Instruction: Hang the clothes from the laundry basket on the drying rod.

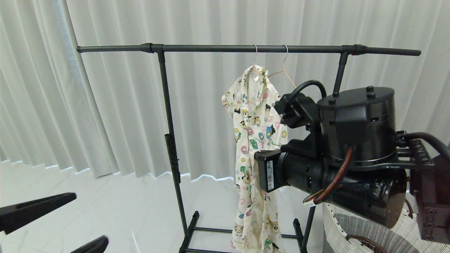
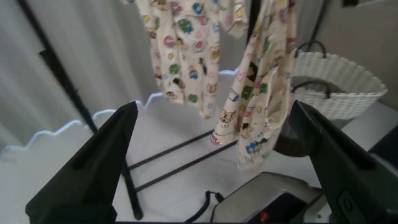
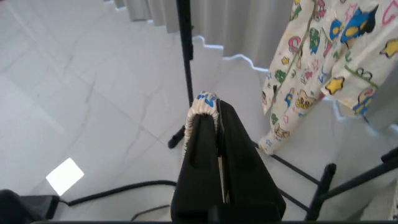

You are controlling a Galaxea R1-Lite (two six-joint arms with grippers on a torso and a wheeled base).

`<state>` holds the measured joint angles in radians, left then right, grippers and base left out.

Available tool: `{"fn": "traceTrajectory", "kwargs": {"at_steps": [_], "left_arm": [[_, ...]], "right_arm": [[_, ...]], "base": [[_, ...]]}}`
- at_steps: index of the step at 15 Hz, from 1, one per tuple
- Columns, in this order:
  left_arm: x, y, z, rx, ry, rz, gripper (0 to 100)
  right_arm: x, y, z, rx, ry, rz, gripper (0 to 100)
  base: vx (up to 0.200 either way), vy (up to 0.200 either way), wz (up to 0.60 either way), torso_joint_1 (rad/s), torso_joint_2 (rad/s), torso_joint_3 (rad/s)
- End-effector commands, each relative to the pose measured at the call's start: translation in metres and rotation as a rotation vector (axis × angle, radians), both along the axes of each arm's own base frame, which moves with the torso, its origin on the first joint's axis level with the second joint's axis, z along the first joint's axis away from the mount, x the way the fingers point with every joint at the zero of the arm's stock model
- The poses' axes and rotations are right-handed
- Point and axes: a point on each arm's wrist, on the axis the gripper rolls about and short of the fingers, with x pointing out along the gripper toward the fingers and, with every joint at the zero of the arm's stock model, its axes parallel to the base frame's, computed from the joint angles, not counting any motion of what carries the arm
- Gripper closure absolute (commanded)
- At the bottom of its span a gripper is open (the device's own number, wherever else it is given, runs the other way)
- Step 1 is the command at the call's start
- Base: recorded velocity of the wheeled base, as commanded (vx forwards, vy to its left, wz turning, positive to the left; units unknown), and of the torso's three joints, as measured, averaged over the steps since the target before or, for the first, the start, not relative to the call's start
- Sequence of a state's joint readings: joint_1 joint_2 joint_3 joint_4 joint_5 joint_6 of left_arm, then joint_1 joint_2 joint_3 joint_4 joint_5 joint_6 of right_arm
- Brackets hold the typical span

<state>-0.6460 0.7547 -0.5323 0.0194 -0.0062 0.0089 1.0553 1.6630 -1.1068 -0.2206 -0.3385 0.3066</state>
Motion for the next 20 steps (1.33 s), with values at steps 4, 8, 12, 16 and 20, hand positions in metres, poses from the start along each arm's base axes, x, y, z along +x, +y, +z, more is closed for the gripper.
{"fn": "traceTrajectory", "kwargs": {"at_steps": [4,8,12,16,20], "left_arm": [[0.062,-0.085,-0.017,0.184,0.224,-0.193,0],[0.085,-0.11,-0.036,0.17,0.297,-0.146,0],[0.091,-0.119,-0.053,0.183,0.384,-0.05,0],[0.078,-0.125,-0.075,0.262,0.437,-0.106,0],[0.072,-0.115,-0.092,0.331,0.465,-0.058,0]], "right_arm": [[-0.005,-0.003,0.021,0.057,-0.039,0.006,100],[-0.012,-0.008,0.03,0.069,-0.073,-0.016,100],[-0.04,-0.005,0.04,0.101,-0.084,0.072,100],[-0.057,-0.011,0.05,0.131,-0.099,0.11,100],[-0.059,-0.026,0.057,0.139,-0.121,0.037,100]], "base": [[0.0,0.0,0.0,0.0,0.0,0.0],[0.0,0.0,0.0,0.0,0.0,0.0],[0.0,0.0,0.0,0.0,0.0,0.0],[0.0,0.0,0.0,0.0,0.0,0.0],[0.0,0.0,0.0,0.0,0.0,0.0]]}}
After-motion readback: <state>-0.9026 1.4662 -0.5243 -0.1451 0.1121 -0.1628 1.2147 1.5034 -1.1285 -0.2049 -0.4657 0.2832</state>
